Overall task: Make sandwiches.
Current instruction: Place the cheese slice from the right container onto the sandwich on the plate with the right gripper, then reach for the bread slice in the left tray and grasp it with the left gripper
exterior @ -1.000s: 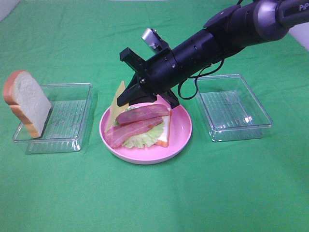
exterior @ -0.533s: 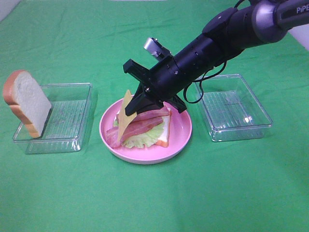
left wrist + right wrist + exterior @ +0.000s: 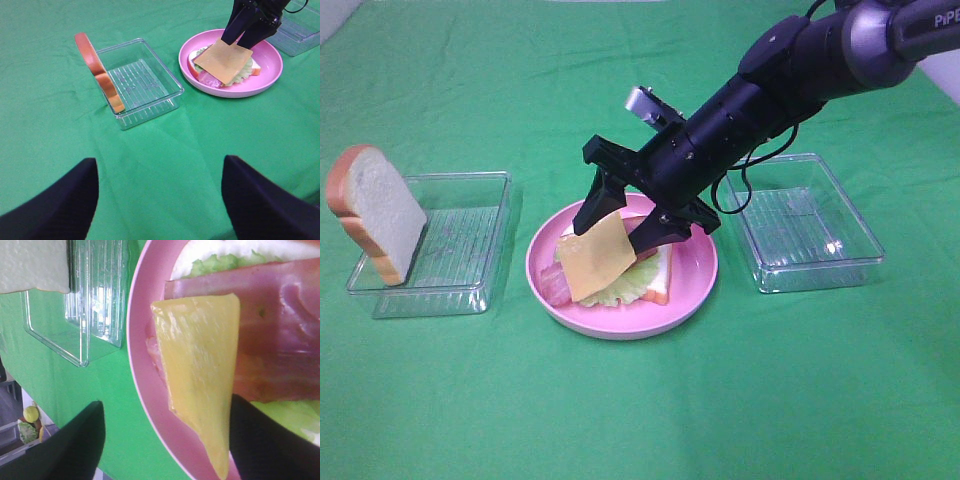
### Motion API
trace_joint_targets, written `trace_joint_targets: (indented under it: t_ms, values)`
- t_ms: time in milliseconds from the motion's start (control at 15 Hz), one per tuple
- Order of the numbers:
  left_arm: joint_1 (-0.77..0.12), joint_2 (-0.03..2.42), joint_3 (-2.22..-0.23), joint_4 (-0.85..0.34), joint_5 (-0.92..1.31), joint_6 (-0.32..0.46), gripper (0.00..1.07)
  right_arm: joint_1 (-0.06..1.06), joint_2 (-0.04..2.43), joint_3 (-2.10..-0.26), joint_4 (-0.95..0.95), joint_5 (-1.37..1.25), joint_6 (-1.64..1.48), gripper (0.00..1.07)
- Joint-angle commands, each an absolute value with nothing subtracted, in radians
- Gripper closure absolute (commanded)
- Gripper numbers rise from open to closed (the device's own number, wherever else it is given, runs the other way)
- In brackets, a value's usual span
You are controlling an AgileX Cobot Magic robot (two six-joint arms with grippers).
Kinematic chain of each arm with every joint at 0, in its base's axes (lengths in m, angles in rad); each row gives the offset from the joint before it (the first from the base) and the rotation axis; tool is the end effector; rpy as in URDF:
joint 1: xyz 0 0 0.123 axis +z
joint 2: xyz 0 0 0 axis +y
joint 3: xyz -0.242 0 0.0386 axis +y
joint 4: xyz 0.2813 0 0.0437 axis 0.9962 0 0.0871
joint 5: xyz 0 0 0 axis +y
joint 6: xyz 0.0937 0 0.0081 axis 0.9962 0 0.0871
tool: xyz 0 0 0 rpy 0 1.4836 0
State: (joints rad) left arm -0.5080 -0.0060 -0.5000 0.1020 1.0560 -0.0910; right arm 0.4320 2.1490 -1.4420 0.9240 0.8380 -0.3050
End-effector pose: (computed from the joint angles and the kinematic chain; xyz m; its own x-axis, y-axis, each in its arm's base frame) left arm 0.0622 -0.0251 0.2930 -0.4049 0.1791 -0.8967 0.3990 0.9169 0.0030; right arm 0.3703 0.2322 0.0842 -0.9908 -0.0954 -0.0962 -0.1351 0.7472 0.6507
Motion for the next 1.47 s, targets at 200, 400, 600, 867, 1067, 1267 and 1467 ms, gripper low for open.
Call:
trace_joint_targets:
  t_ms: [200,400,600,867,1067,1267,1467]
  values:
    - [-0.511,-0.014,-0.499,0.105,1.046,-0.094,0.39,0.430,2.048,-1.441,0.698,0.844,-0.210,0.37]
    - [-0.511,-0.014,-0.499,0.105,1.046,-0.094,0.39,0.430,1.929,-1.441,0.458,0.943,-0.144,0.37]
    - [-0.511,-0.014,-0.499,0.105,1.046,-0.094,0.39,0.430,1.754,-1.433,0.322,1.152,-0.145,0.37]
    - [-0.511,-0.014,-0.499,0.105,1.046,-0.094,0.39,0.430,1.545,-1.397,0.264,1.278,-0.146,0.37]
    - [-0.511,-0.014,-0.499,0.105,1.046,-0.094,0.39,0.430,1.365,-1.273,0.249,1.265,-0.146,0.37]
    - [-0.511,-0.014,-0.499,0.105,1.046,-0.094,0.39,0.430,1.137,-1.049,0.245,1.239,-0.146,0.37]
    - [-0.511,-0.014,-0.499,0.105,1.046,-0.094,0.39,0.430,0.856,-0.789,0.227,1.170,-0.145,0.37]
